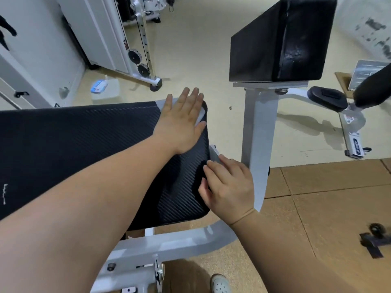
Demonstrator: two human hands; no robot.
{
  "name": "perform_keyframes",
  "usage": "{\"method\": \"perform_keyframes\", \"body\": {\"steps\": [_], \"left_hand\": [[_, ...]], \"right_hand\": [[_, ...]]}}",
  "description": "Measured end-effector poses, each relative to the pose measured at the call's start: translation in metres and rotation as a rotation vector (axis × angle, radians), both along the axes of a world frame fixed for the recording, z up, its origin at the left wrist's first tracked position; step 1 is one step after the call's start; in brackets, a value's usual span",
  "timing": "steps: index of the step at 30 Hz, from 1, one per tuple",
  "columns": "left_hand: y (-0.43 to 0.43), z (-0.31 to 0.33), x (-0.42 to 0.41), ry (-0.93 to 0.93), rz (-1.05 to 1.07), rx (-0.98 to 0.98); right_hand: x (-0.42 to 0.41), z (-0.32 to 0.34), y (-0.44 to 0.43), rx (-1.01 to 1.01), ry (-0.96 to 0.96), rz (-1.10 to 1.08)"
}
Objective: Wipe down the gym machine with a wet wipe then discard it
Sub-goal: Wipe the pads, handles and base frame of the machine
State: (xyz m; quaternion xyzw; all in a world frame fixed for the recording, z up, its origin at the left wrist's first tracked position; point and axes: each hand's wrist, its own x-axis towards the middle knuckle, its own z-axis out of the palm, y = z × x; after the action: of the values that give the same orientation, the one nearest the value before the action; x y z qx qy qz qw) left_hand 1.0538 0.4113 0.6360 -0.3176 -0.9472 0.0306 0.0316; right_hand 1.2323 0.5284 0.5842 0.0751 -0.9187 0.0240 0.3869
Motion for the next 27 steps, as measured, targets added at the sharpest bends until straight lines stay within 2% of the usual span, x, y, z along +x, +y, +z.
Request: {"method": "perform_keyframes", "body": {"steps": [5, 8, 11, 15, 18, 22, 27], "left_hand": [[-0.007, -0.023, 0.051, -0.044, 0.056, -0.017], [-0.022, -0.054, 0.102, -0.102, 0.082, 0.040], [-0.035, -0.091, 0.153, -0.069, 0.118, 0.087], [-0.034, -0.119, 0.203, -0.038, 0.172, 0.116], [-0.026, -0.126, 0.228, -0.054, 0.173, 0.084], [-0.024, -0.129, 0.234, -0.108, 0.161, 0.050], [-0.026, -0.098, 0.177, -0.066, 0.090, -0.011]], "right_hand": [[0.001, -0.001, 0.005, -0.019, -0.047, 0.078], [0.004, 0.007, 0.008, -0.048, -0.058, 0.196], [0.012, 0.009, 0.017, -0.089, -0.118, 0.294], [0.036, -0.004, 0.036, -0.135, -0.297, 0.204], [0.041, -0.009, 0.035, -0.237, -0.364, 0.237], [0.038, -0.011, 0.027, -0.293, -0.348, 0.220], [0.036, -0.013, 0.030, -0.257, -0.328, 0.203]]}}
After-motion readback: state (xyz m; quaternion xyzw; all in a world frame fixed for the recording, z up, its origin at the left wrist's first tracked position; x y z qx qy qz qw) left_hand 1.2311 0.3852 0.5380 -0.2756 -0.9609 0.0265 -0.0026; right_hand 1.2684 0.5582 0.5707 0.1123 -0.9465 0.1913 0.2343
